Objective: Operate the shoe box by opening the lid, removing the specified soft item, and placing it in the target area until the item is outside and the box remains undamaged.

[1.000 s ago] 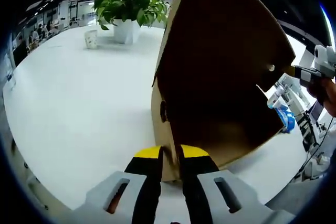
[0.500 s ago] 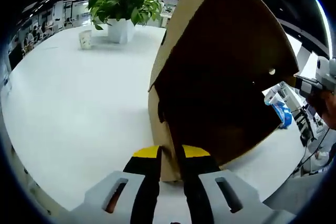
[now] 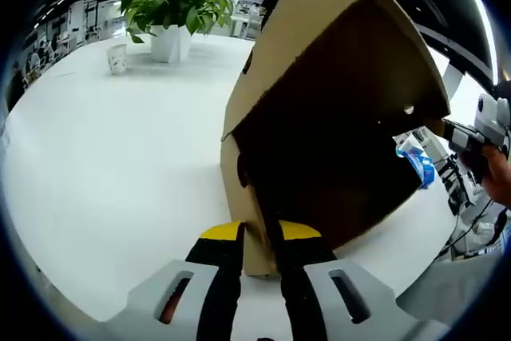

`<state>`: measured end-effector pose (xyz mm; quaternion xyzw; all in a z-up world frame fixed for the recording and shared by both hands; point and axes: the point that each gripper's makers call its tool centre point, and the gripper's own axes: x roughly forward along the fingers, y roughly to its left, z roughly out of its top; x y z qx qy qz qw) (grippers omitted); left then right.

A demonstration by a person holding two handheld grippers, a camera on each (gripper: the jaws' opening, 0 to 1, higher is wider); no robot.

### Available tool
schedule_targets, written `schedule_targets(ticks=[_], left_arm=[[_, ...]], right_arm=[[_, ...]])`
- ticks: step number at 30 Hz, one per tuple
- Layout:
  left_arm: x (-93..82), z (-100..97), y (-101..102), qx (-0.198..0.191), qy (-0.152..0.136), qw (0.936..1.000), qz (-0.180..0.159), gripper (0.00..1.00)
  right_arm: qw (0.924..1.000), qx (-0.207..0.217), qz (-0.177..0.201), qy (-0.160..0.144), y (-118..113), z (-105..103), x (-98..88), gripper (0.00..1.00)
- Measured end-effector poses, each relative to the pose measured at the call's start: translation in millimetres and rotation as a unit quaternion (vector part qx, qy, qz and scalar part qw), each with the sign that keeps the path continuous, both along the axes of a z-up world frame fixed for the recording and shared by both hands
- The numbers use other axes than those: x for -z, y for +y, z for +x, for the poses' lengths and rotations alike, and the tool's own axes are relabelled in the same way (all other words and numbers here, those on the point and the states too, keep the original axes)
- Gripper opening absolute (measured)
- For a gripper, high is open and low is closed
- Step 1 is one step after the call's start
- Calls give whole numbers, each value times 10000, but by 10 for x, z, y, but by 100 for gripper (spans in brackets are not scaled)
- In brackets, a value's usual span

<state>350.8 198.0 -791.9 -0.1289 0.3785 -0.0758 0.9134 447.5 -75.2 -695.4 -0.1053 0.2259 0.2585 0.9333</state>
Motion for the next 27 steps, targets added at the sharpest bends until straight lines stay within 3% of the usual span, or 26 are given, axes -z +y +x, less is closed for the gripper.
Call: schedule_targets(ticks=[15, 27], left_arm=[[-140, -37, 35, 359, -215, 9986, 338, 16], [-319, -70, 29, 490, -568, 9967, 298, 11]], right_arm=[[9996, 164, 158, 168, -35, -87, 189, 0], [9982, 260, 303, 455, -76, -233, 361, 0]])
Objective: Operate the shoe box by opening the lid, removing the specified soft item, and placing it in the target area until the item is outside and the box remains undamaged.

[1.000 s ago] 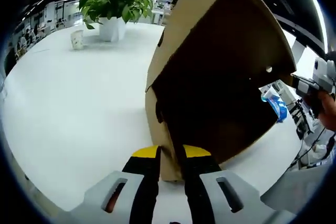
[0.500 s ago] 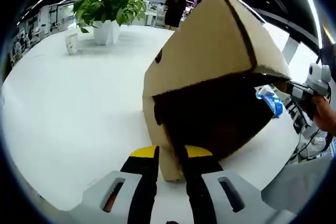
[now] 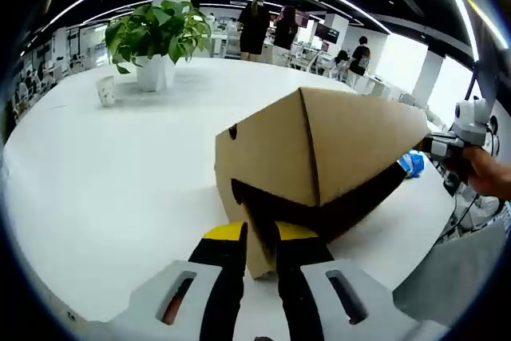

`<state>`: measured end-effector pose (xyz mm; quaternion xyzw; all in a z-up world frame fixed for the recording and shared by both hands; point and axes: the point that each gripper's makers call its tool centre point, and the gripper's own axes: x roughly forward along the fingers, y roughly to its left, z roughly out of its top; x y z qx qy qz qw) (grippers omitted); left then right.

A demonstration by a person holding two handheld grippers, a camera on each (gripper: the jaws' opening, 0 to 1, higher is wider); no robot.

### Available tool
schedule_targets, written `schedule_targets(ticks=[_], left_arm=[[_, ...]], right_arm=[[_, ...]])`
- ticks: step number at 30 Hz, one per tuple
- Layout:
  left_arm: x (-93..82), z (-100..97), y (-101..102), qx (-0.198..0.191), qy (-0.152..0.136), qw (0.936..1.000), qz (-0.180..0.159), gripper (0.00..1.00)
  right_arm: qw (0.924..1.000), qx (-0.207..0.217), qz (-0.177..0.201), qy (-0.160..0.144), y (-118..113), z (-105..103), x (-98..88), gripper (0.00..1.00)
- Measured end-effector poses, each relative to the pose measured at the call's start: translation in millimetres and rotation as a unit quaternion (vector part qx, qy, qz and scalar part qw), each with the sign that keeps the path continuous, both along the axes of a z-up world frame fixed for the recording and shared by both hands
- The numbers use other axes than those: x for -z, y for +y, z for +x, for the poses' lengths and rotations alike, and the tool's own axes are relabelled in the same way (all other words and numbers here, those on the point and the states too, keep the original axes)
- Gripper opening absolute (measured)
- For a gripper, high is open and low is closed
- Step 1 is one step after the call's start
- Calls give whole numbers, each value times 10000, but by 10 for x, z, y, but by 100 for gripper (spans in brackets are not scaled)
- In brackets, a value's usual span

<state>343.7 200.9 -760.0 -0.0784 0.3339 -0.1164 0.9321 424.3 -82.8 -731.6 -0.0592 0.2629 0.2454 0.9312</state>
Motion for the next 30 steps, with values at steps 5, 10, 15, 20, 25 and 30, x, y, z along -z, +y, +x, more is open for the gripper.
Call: schedule_targets(ticks=[5, 10, 15, 20, 25, 30], left_arm=[[-30, -29, -34, 240, -97, 9997, -45, 6], [-31, -61, -17, 278, -102, 9995, -68, 3], [-54, -91, -30, 429, -190, 9987, -186, 2], [-32, -124, -21, 481, -165, 9985, -195, 2], [0, -190, -13, 523, -126, 9984, -147, 2], [14, -240, -20, 582, -110, 9981, -147, 2]], right_arm=[[9999, 14, 41, 102, -14, -75, 74, 0], [9998, 58, 90, 170, -58, -147, 116, 0], [9995, 44, 172, 255, -84, -218, 143, 0], [9994, 81, 191, 293, -120, -275, 169, 0], [9990, 65, 233, 380, -102, -329, 238, 0], [9989, 1, 214, 413, -68, -362, 260, 0]])
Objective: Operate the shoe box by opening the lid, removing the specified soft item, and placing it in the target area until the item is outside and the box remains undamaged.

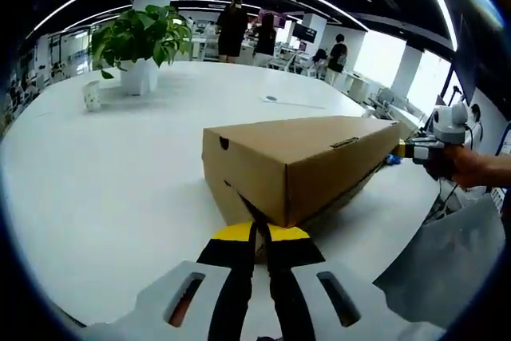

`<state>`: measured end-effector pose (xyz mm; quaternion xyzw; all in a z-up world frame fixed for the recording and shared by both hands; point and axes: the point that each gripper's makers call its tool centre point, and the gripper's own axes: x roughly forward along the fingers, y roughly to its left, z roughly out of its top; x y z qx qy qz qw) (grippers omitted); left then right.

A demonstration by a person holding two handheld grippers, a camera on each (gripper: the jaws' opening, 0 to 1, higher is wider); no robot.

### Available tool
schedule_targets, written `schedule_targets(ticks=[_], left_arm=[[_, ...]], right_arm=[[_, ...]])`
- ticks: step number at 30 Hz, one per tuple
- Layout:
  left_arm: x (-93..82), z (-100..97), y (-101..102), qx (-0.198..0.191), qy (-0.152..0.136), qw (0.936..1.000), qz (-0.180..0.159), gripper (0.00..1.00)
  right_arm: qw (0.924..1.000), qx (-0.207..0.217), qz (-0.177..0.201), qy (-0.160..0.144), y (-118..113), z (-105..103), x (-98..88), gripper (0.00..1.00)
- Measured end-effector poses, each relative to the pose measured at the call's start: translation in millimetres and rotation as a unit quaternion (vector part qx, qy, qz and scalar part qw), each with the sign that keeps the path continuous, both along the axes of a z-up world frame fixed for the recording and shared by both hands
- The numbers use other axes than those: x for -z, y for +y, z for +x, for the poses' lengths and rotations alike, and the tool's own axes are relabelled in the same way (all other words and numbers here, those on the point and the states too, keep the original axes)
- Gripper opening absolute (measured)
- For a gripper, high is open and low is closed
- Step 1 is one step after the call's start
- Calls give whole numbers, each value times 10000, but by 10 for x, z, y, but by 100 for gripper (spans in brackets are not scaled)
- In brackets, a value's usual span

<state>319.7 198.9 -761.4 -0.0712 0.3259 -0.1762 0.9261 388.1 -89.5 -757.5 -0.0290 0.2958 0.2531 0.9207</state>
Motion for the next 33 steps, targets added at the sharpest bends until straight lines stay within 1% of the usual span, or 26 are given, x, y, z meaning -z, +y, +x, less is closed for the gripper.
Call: schedule_targets(ticks=[8, 18, 23, 26, 28, 29, 32, 33], left_arm=[[-15, -51, 26, -7, -27, 10000, 7, 3], [-39, -110, 58, -52, -56, 10000, 5, 2], [-31, -130, 68, -205, -26, 9997, -147, 2], [-67, -178, 47, -199, -43, 9997, -132, 3], [-98, -198, 66, -223, -62, 9996, -140, 3], [-114, -205, 80, -259, -69, 9995, -160, 3], [-179, -228, 161, -531, -95, 9981, -313, 4], [-186, -228, 171, -572, -96, 9977, -336, 6]], right_arm=[[10000, 30, 20, 6, 2, -12, 18, 0], [9999, 75, 42, 53, -43, -83, 34, 0], [9999, 70, 17, 99, -63, -124, 59, 0], [9998, 141, 68, 107, -112, -142, 50, 0], [9995, 245, 174, 117, -141, -151, 38, 0], [9983, 417, 380, 142, -157, -157, 7, 0], [9953, 702, 663, 109, -229, -143, -91, 0], [9931, 791, 862, 111, -226, -141, -145, 0]])
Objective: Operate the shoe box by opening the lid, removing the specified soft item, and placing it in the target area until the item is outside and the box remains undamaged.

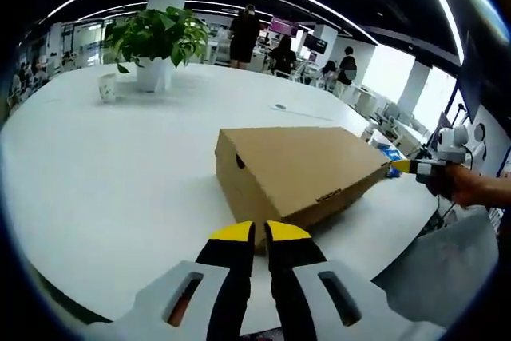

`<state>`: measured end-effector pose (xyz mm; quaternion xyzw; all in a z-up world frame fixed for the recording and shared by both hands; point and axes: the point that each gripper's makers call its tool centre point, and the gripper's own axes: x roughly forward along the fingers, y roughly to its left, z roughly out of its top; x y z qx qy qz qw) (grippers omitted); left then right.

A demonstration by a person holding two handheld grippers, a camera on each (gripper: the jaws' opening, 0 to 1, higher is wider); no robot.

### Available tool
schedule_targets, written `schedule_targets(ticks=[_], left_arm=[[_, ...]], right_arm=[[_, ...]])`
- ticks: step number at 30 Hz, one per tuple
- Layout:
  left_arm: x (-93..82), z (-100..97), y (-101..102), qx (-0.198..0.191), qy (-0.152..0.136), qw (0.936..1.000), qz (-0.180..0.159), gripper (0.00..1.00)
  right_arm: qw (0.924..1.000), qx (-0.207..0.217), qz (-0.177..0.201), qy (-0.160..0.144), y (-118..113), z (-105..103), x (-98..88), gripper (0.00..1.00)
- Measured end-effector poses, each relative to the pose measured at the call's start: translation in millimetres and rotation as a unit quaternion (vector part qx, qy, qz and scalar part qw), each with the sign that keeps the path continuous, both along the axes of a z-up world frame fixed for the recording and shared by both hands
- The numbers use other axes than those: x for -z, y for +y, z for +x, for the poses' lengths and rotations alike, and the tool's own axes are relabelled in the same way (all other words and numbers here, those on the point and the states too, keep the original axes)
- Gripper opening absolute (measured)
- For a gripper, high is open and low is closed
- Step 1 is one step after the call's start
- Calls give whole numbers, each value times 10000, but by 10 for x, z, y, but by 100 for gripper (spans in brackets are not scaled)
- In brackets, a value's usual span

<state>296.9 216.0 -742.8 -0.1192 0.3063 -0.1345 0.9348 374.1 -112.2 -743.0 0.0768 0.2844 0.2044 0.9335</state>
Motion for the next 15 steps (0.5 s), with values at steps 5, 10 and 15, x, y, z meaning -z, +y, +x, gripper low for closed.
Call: schedule_targets(ticks=[5, 10, 15], left_arm=[[-95, 66, 24, -329, -37, 9986, -409, 14], [-201, 217, -115, -451, -126, 9931, -1075, 20], [-97, 256, -304, -140, 61, 9954, -950, 27]], right_arm=[[9989, -21, 474, -42, 87, 47, -93, 11], [9972, -164, 718, 128, 293, 54, -68, 21], [9965, -126, 748, 345, 375, 42, 63, 25]])
